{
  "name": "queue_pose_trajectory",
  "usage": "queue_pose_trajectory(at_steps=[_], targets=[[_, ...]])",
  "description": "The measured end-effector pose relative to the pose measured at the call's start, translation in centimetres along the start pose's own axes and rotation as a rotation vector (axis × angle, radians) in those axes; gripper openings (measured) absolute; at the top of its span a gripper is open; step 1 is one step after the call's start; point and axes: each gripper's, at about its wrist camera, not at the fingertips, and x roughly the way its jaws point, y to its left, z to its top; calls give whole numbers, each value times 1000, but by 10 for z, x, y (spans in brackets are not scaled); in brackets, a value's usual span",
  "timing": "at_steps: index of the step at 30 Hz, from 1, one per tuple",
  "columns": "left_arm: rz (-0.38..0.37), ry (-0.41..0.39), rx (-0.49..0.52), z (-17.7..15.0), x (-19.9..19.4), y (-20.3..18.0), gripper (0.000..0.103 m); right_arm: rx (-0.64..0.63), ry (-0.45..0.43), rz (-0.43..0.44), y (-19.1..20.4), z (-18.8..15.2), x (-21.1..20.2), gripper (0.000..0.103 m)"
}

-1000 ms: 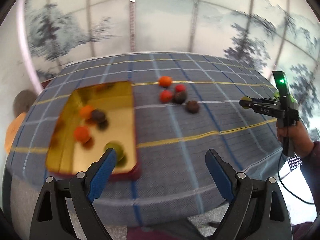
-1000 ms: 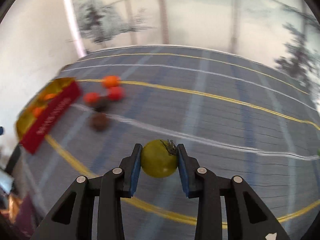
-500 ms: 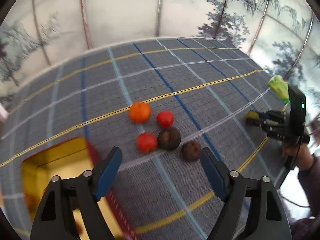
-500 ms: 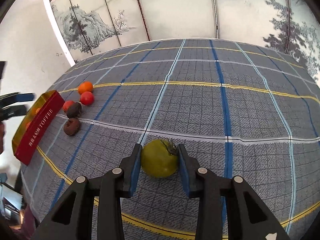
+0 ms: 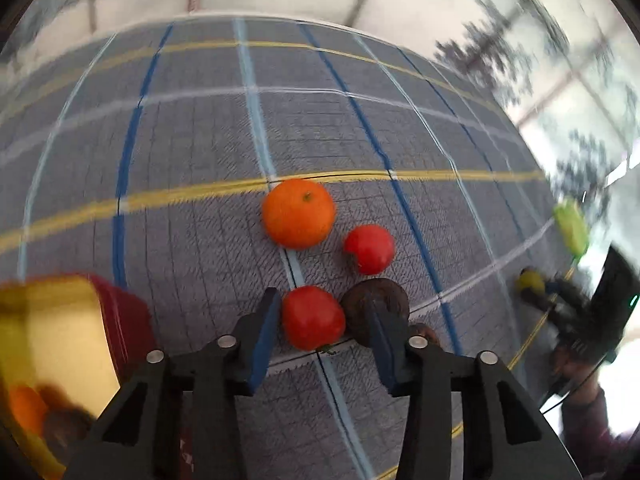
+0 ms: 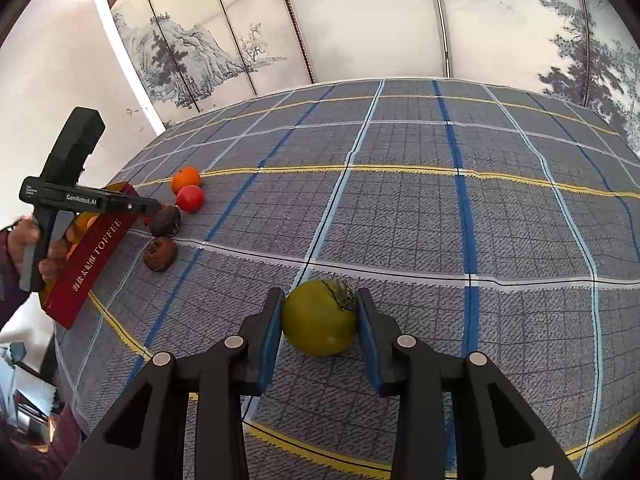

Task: Organize fruits
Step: 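Grasp the red tomato on the cloth with the left gripper, then carry the red tomato into the gold tray and open the left gripper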

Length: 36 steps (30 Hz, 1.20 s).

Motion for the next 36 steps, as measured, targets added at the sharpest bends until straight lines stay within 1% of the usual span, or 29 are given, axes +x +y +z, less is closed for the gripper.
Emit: queue_pose_trajectory(at_steps=[2,5,7,8,10,11,13,15,17,20,24,25,26,29,31,33,34,36], targets=[[-3,-9,-25,-6,-3,2,31,12,4,3,-2,0,0,34],[-21,-8,-58,-20,-8,-2,30,27,5,4,-5,0,1,34],[-37,-25,-93,-34,-15,-7,30,38,11,-4,-7,0,2,34],[-47,-39,-96,-41,-20,-11,30,42,16,-8,-7,0,3,34],[-14,-73,-87,-55,-31,-20,30,47,19,-3,-9,0,4,34],[-10,-91,-86,-62,-35,-25,30,48,19,-3,-9,0,4,34],[-27,-143,-94,-78,-49,-33,30,43,21,-9,-8,0,4,34],[-2,-189,-79,-92,-59,-41,30,34,22,-20,-6,0,4,34],[20,-215,-69,-107,-64,-46,30,30,23,-25,-5,0,5,34],[57,-218,-47,-121,-61,-48,30,27,24,-32,-4,0,5,34],[104,-194,-31,-133,-48,-47,31,17,26,-43,-2,0,5,34],[110,-187,-29,-135,-45,-47,31,16,26,-45,-3,1,6,34],[113,-199,-23,-135,-45,-48,31,14,26,-47,-2,1,6,34],[132,-201,-17,-136,-43,-51,32,8,27,-54,-2,1,6,34],[147,-202,6,-138,-41,-55,33,8,27,-54,-2,1,6,33],[129,-176,8,-141,-35,-56,34,11,27,-51,-2,1,6,33],[127,-175,6,-143,-34,-57,35,13,27,-49,-1,1,6,34],[162,-192,33,-147,-34,-62,35,18,26,-45,-2,1,6,34]])
